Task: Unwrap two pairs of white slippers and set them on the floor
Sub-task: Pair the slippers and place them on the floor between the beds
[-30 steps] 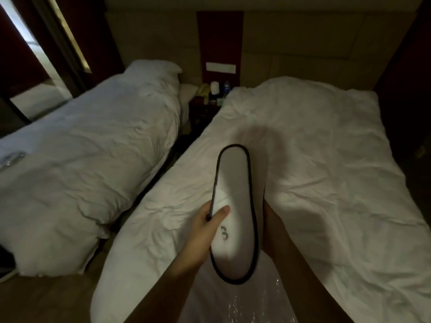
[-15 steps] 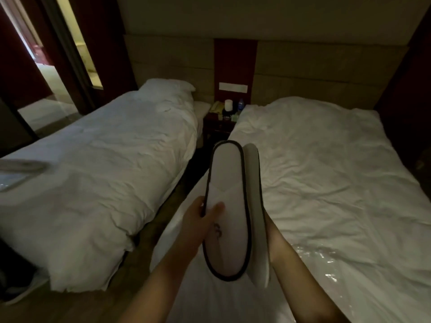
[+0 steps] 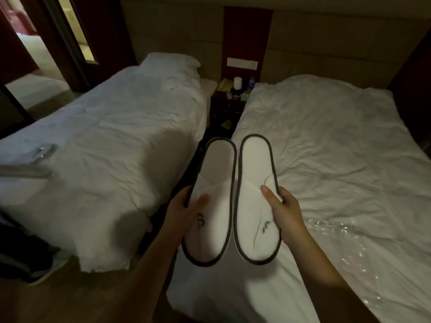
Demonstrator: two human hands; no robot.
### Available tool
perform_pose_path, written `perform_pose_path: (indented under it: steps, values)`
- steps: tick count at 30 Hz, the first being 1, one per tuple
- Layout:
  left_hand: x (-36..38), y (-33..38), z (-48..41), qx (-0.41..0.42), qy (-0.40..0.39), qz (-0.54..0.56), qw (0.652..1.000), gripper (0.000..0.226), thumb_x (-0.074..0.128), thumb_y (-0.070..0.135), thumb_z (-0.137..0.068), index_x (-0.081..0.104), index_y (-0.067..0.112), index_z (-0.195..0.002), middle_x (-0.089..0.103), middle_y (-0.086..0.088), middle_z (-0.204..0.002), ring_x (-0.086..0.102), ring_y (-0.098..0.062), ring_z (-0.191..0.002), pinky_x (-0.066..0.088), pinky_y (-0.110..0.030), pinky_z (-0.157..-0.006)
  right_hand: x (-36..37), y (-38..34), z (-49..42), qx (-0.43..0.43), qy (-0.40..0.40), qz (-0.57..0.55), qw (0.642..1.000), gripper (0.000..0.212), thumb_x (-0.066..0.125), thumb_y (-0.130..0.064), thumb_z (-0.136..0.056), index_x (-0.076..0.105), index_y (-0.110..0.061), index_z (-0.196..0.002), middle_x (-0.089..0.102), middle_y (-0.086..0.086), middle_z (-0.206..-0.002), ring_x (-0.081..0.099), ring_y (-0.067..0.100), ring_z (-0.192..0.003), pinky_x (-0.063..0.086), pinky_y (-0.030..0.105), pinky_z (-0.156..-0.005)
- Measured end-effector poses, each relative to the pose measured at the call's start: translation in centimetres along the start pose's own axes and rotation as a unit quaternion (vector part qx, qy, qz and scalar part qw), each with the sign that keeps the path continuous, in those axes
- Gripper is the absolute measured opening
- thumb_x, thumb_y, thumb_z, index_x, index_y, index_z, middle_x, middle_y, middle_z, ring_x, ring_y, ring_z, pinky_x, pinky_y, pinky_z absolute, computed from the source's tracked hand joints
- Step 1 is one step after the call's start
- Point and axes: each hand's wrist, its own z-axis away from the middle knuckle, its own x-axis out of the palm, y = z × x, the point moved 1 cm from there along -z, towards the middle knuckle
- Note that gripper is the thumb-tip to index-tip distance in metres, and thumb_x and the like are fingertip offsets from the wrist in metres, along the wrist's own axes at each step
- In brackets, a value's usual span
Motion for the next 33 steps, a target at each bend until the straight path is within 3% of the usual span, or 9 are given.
perform_pose_path:
  steps: [5,8,10,13,15,21,26,29,33]
  values:
    - [-2.6,-1.7,-3.9,-0.032,-0.002,0.004,0.999,0.02,0.076,0.043,-0.071,0.069,0.049,-0.089,0.074,0.022,-0.087,0.07,0.003,-0.077,0.05,-0.008,-0.056,4.2,1.8,-2.6,0.015,0.013,0.021,1.0,0.016,0.075,-0.035,-0.08,0.075,-0.021,-0.089,0.078,0.0,-0.092,0.073,0.018,-0.091,0.055,0.035,-0.087]
    - [-4.9,-2.0,-6.6,-0.053,0.008,-0.016,0.998,0.03,0.075,0.041,-0.074,0.069,0.033,-0.102,0.076,0.009,-0.092,0.072,-0.006,-0.081,0.056,-0.019,-0.064,7.3,2.7,-4.7,0.027,0.001,0.033,0.999,0.022,0.073,-0.035,-0.082,0.074,-0.018,-0.095,0.078,0.001,-0.094,0.073,0.017,-0.092,0.055,0.034,-0.087]
    - [-6.6,-2.0,-8.3,-0.062,0.015,-0.025,0.998,0.03,0.074,0.037,-0.076,0.068,0.026,-0.104,0.076,0.005,-0.086,0.072,-0.009,-0.076,0.058,-0.026,-0.064,9.7,3.4,-6.1,0.045,-0.002,0.023,0.999,0.02,0.073,-0.03,-0.083,0.074,-0.013,-0.093,0.078,0.006,-0.092,0.073,0.021,-0.089,0.057,0.033,-0.082]
    - [-9.3,-2.3,-10.4,-0.072,0.028,-0.017,0.997,0.013,0.072,0.023,-0.081,0.067,0.022,-0.093,0.072,0.001,-0.065,0.066,-0.003,-0.052,0.054,-0.018,-0.047,13.7,4.6,-7.9,0.058,-0.013,0.029,0.998,0.015,0.074,-0.027,-0.082,0.074,-0.013,-0.087,0.078,0.004,-0.084,0.073,0.016,-0.078,0.055,0.023,-0.064]
    - [-11.3,-2.6,-11.5,-0.078,0.033,-0.018,0.996,0.009,0.07,0.019,-0.083,0.065,0.023,-0.089,0.069,0.001,-0.07,0.064,0.001,-0.049,0.051,-0.014,-0.044,16.4,5.5,-8.7,0.07,-0.025,0.072,0.995,0.022,0.074,-0.037,-0.08,0.07,-0.016,-0.08,0.074,-0.001,-0.076,0.069,0.013,-0.07,0.051,0.023,-0.059]
    - [-17.8,-4.7,-16.3,-0.098,0.001,-0.042,0.994,0.024,0.067,0.018,-0.085,0.065,0.009,-0.108,0.071,-0.009,-0.091,0.068,-0.003,-0.066,0.056,-0.018,-0.055,23.9,8.9,-10.8,0.116,0.0,0.111,0.987,0.019,0.071,-0.039,-0.081,0.069,-0.021,-0.086,0.073,0.002,-0.087,0.07,0.02,-0.083,0.057,0.035,-0.072]
    - [-23.2,-10.1,-20.9,-0.116,-0.073,-0.071,0.988,0.023,0.059,0.031,-0.09,0.065,0.02,-0.109,0.071,-0.002,-0.103,0.067,-0.021,-0.097,0.056,-0.041,-0.083,29.0,13.1,-10.7,0.149,0.06,0.129,0.979,0.022,0.07,-0.037,-0.082,0.069,-0.016,-0.088,0.074,0.01,-0.087,0.071,0.028,-0.084,0.057,0.045,-0.075]
    - [-26.4,-14.3,-23.2,-0.169,-0.089,-0.095,0.977,0.029,0.046,0.034,-0.096,0.063,0.021,-0.117,0.066,-0.008,-0.117,0.06,-0.028,-0.111,0.046,-0.052,-0.098,31.7,16.7,-9.9,0.178,0.087,0.131,0.971,0.02,0.069,-0.04,-0.083,0.069,-0.02,-0.085,0.075,0.004,-0.082,0.072,0.023,-0.08,0.058,0.035,-0.064]
    - [-29.3,-19.9,-24.5,-0.221,-0.109,-0.105,0.963,0.025,0.049,0.033,-0.095,0.061,0.02,-0.113,0.068,-0.009,-0.109,0.065,-0.027,-0.101,0.052,-0.053,-0.09,34.3,22.4,-8.5,0.23,0.095,0.11,0.962,0.016,0.064,-0.034,-0.087,0.069,-0.019,-0.091,0.075,0.006,-0.085,0.071,0.026,-0.084,0.058,0.039,-0.07]
